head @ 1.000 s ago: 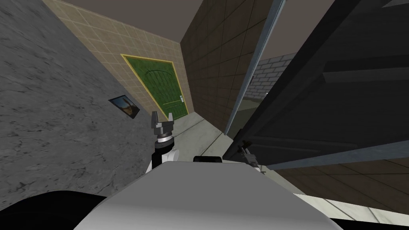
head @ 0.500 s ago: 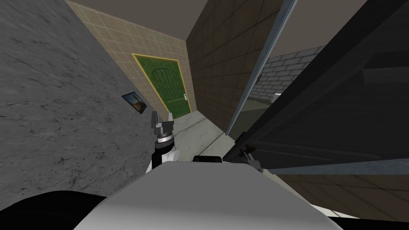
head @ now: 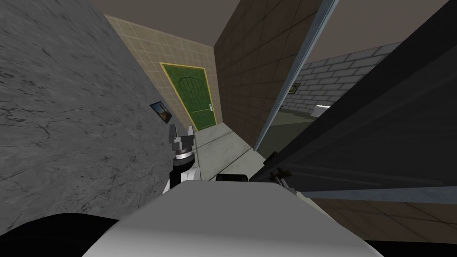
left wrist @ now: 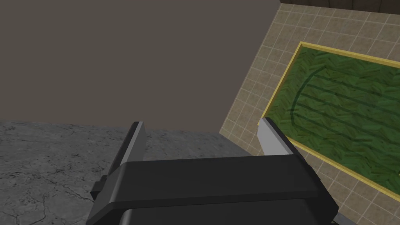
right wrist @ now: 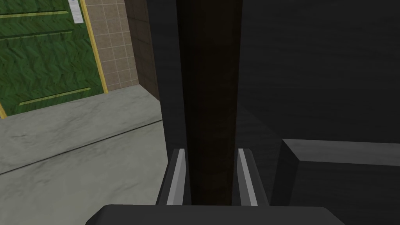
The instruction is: Pull the door open
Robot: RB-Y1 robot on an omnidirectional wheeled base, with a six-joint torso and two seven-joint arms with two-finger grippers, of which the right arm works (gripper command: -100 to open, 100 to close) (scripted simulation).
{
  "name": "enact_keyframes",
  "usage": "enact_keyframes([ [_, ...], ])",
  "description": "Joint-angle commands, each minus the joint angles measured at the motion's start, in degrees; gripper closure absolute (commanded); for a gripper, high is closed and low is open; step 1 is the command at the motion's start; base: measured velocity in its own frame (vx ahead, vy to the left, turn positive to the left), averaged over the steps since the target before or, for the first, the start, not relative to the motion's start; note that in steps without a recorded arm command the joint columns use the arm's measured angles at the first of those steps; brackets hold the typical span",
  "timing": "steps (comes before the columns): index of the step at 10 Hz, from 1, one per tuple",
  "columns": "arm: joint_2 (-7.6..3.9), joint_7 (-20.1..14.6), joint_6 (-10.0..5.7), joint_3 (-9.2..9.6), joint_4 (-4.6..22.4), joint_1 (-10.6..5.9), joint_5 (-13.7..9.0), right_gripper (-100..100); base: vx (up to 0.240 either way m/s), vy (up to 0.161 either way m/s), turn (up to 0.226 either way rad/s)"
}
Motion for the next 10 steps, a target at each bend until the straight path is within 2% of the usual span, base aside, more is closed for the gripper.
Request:
enact_keyframes([
  [1, 0.19, -0.5, -1.80, 0.42, 1.5, 0.65, 0.1, 100, -0.093, -0.019, 0.088],
  [2, 0.17, -0.7, -2.89, 0.78, 1.9, 1.28, 0.2, 100, -0.122, 0.006, 0.072],
  [3, 0.11, -0.5, -2.03, 0.61, 1.1, 0.90, 0.2, 100, -0.059, 0.005, 0.010],
  [5, 1.17, -0.2, -3.84, 0.92, 2.2, 2.13, 0.0, 100, -0.017, -0.056, 0.250],
  [8, 3.23, 0.2, -7.18, 1.36, 4.3, 4.33, -0.4, 100, -0.099, -0.052, 0.318],
  [10, 4.20, 0.3, -8.79, 1.56, 5.3, 5.37, -0.6, 100, -0.134, -0.025, 0.181],
])
